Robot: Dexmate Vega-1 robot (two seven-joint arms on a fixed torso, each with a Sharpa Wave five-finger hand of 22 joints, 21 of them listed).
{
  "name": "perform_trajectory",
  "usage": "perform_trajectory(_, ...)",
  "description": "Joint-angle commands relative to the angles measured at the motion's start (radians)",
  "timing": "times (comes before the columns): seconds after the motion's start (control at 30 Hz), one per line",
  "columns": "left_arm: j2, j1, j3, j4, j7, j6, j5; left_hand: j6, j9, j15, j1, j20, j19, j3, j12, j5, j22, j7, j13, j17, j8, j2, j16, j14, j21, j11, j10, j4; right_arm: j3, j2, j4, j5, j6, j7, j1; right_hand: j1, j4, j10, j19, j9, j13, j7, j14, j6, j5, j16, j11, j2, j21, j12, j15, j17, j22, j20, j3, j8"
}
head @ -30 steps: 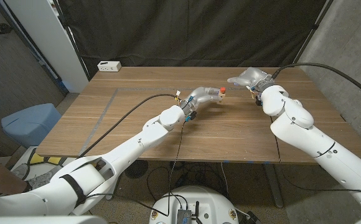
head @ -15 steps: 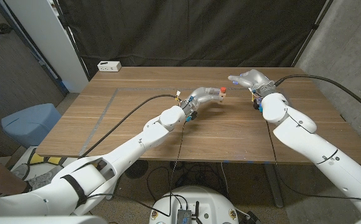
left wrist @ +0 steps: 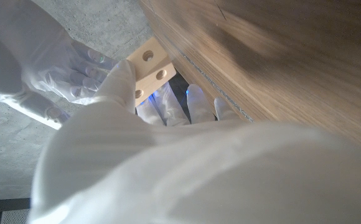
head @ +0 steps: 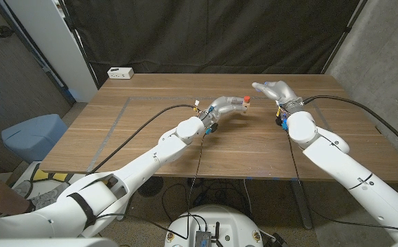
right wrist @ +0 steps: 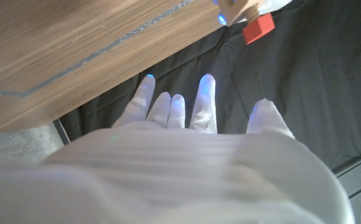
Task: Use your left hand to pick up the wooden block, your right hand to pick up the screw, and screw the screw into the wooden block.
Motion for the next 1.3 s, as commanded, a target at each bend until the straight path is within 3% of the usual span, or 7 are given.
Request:
perform_trajectory(0.03,0.003,0.002,0.0,-0.012,-0.005,0.014,-0.009,0.063,0.005,-0.033,0.001,0.0,0.002,0.024,0.022,0.002,0.004,0.034,0.035,0.002,0.007,0.013,0.006,0.006,0.003,-0.026,0.035,0.029,0.006,-0.006,0.044,0.13,0.129,-0.039,-0.024,-0.006,-0.01,-0.062,-0.048,0.003,-0.001,0.0,-0.061,-0.029,-0.001,-0.008,-0.005,0.01,0.0,-0.003,0.016,-0.002,0.0,-0.011,-0.001,-0.01)
perform_trajectory(0.27,0.007,0.008,0.0,-0.02,-0.001,0.019,-0.008,0.061,0.005,-0.031,0.002,-0.002,0.005,0.025,0.022,0.002,0.004,0.035,0.036,0.002,0.006,0.013,0.006,0.006,0.004,-0.025,0.035,0.028,0.007,0.0,0.073,0.189,0.211,-0.044,-0.038,-0.021,-0.009,-0.131,-0.085,0.0,-0.005,0.001,-0.118,-0.093,-0.001,-0.005,-0.01,0.015,0.005,-0.004,0.024,-0.003,0.001,-0.021,-0.007,-0.025)
perform_trajectory(0.4,0.011,0.013,0.0,-0.029,0.003,0.025,-0.007,0.063,0.005,-0.03,0.001,-0.003,0.005,0.024,0.021,0.002,0.004,0.034,0.035,0.002,0.007,0.013,0.006,0.007,0.004,-0.025,0.035,0.028,0.011,0.009,0.095,0.233,0.268,-0.037,-0.049,-0.034,-0.009,-0.183,-0.125,-0.005,-0.007,-0.001,-0.165,-0.138,0.0,-0.006,-0.001,0.017,0.004,-0.004,0.045,-0.003,0.001,-0.027,-0.013,-0.029)
perform_trajectory(0.43,0.011,0.014,0.0,-0.031,0.003,0.026,-0.008,0.063,0.005,-0.031,0.001,-0.003,0.005,0.024,0.021,0.002,0.004,0.035,0.035,0.002,0.007,0.013,0.006,0.006,0.004,-0.025,0.035,0.028,0.011,0.009,0.103,0.241,0.289,-0.033,-0.051,-0.036,-0.009,-0.191,-0.138,-0.006,-0.007,0.001,-0.173,-0.149,0.001,-0.005,-0.001,0.017,0.002,-0.003,0.052,-0.003,0.001,-0.04,-0.014,-0.03)
perform_trajectory(0.53,0.013,0.017,0.0,-0.037,0.004,0.032,-0.009,0.063,0.005,-0.033,0.001,-0.002,0.004,0.024,0.021,0.002,0.005,0.034,0.035,0.002,0.006,0.013,0.005,0.005,0.004,-0.024,0.035,0.028,0.014,0.023,0.122,0.271,0.336,-0.034,-0.06,-0.042,-0.008,-0.216,-0.152,-0.009,-0.008,-0.003,-0.196,-0.168,0.001,-0.006,0.002,0.021,0.004,-0.004,0.053,-0.002,0.001,-0.046,-0.015,-0.03)
perform_trajectory(0.93,0.013,0.02,0.001,-0.042,0.008,0.04,-0.011,0.062,0.005,-0.032,0.0,-0.001,0.002,0.023,0.02,0.002,0.005,0.034,0.035,0.002,0.006,0.013,0.005,0.005,0.004,-0.025,0.034,0.029,0.002,0.067,0.218,0.351,0.535,0.003,-0.07,-0.093,0.008,-0.359,-0.252,-0.019,-0.01,-0.018,-0.306,-0.271,-0.002,-0.003,-0.004,0.047,0.003,-0.006,0.054,0.002,0.002,-0.047,-0.029,-0.032)
perform_trajectory(1.3,0.005,0.014,0.003,-0.026,0.008,0.033,-0.01,0.061,0.005,-0.03,-0.001,0.0,0.001,0.022,0.02,0.002,0.005,0.035,0.036,0.002,0.005,0.013,0.005,0.005,0.004,-0.025,0.035,0.029,-0.019,0.11,0.275,0.396,0.625,0.015,-0.066,-0.12,0.015,-0.442,-0.307,-0.022,-0.01,-0.023,-0.372,-0.329,-0.002,-0.004,-0.004,0.063,0.003,-0.004,0.068,0.004,0.002,-0.046,-0.036,-0.033)
